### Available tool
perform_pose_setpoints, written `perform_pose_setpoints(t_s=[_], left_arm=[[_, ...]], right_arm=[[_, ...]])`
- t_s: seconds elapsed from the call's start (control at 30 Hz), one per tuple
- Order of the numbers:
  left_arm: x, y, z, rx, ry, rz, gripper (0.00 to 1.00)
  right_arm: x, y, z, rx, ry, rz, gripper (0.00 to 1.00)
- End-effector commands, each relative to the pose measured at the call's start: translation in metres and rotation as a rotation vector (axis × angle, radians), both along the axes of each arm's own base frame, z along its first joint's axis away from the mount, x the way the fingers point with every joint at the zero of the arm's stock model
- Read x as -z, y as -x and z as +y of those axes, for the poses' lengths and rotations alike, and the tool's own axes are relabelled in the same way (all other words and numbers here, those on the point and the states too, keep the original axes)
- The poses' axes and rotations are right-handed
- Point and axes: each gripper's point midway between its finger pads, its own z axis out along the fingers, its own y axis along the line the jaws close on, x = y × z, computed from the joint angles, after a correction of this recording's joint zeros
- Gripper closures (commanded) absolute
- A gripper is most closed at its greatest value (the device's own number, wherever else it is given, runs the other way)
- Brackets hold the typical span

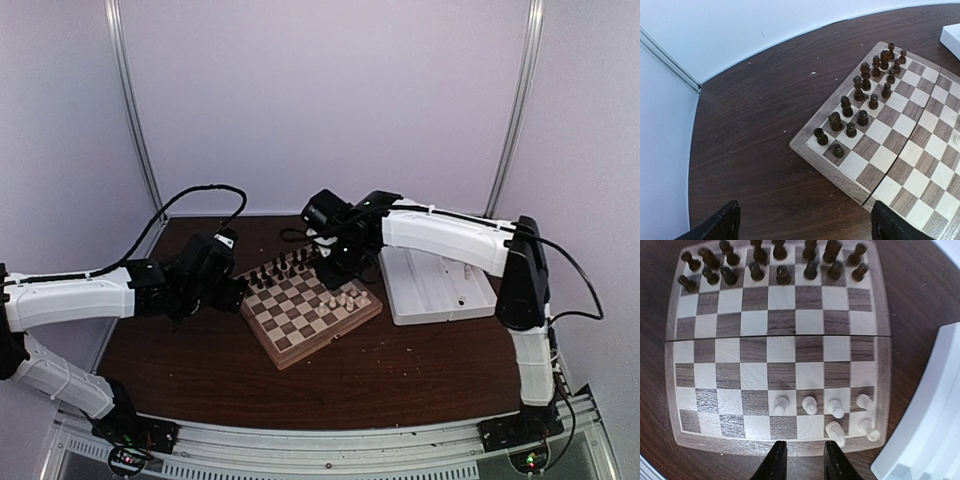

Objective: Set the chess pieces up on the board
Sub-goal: Place the chess piece on the chessboard, then pick up the chess piece from the storage box.

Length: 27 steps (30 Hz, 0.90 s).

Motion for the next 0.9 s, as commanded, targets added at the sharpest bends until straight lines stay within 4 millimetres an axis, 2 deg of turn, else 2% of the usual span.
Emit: perform_pose_setpoints(t_s=[0.0, 0.1, 0.2, 0.3, 0.43, 0.5, 0.6, 0.7, 0.87], left_arm=[[-0.011, 0.004, -0.021, 0.097, 0.103, 0.021, 0.07], [-0.016, 0.012, -0.039, 0.184, 0.164, 0.07, 0.02], [-0.022, 0.018, -0.042, 0.19, 0.201, 0.114, 0.02], [-0.021, 0.027, -0.049, 0.247, 0.231, 0.133, 0.03], [-0.027, 0.038, -0.06, 0.344, 0.32, 0.107, 0.02], [-0.033, 0.045, -0.069, 0.405, 0.367, 0.101, 0.03], [-0.035, 0.055, -0.085, 0.496, 0.394, 0.147, 0.02], [-0.038, 0.062, -0.098, 0.566, 0.409, 0.199, 0.02], [-0.035, 0.067, -0.104, 0.58, 0.439, 0.235, 0.02]], right_arm=[[-0.084, -0.013, -0.042, 0.083, -0.056, -0.252, 0.71], [-0.106, -0.014, -0.084, 0.164, -0.063, -0.334, 0.7], [-0.115, -0.016, -0.136, 0.267, -0.079, -0.361, 0.71], [-0.111, -0.017, -0.191, 0.377, -0.105, -0.357, 0.71], [-0.096, -0.023, -0.268, 0.567, -0.128, -0.338, 0.71], [-0.087, -0.023, -0.296, 0.651, -0.13, -0.331, 0.72], [-0.075, -0.027, -0.322, 0.744, -0.161, -0.315, 0.75], [-0.059, -0.032, -0.339, 0.803, -0.194, -0.288, 0.76], [-0.036, -0.047, -0.36, 0.851, -0.169, -0.251, 0.76]])
